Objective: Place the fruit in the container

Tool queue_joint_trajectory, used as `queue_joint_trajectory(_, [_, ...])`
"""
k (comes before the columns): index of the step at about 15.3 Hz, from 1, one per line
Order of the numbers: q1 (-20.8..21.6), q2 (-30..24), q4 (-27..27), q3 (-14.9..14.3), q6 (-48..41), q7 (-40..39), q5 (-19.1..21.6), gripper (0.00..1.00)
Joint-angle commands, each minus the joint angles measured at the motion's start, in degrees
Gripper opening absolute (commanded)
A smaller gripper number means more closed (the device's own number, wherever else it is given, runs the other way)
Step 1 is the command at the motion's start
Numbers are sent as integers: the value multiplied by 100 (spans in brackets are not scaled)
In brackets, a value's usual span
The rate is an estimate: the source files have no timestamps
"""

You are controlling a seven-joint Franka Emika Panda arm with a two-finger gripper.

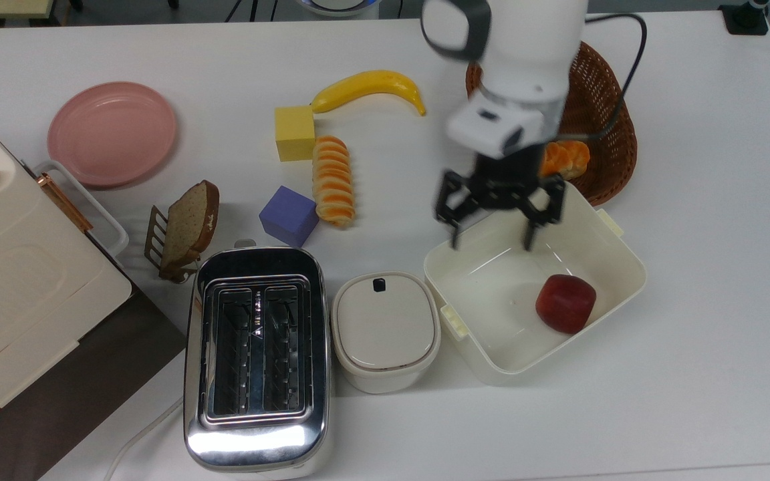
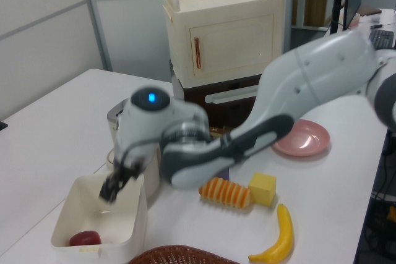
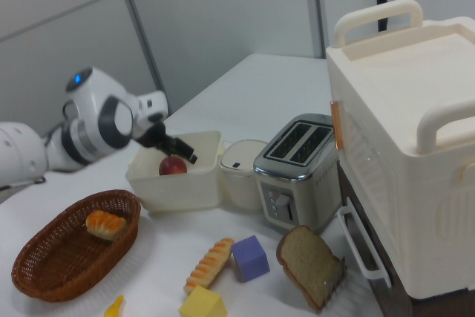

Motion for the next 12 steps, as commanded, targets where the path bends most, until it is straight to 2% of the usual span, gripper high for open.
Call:
queue_joint_trajectory(1, [-320,-1540,-204,-62,-1836,-376,1136,100])
queue_joint_trajectory(2, [-364,-1892,-195,-246,-2389,-954,1584,100])
queue_joint_trajectory(3, [-338,-2217,-169,-569,-2969,-1603,2006,100])
queue_joint_trajectory(4, [-321,-2534,-151,-929,-3453,-2228,2341,100])
queue_joint_trajectory(5, [-225,-2824,-116,-1446,-4006,-2800,2649,100])
queue_joint_trajectory(7, [249,-3002,-133,-2318,-4266,-2823,2652,100])
queue_joint_trajectory(9, [400,-3012,-195,-2890,-4363,-2884,2687,100])
queue_joint_trajectory(10, [330,-2986,-204,-3067,-4354,-2893,2696,100])
queue_joint_trajectory(12, [286,-2994,-178,-3121,-4363,-2902,2714,100])
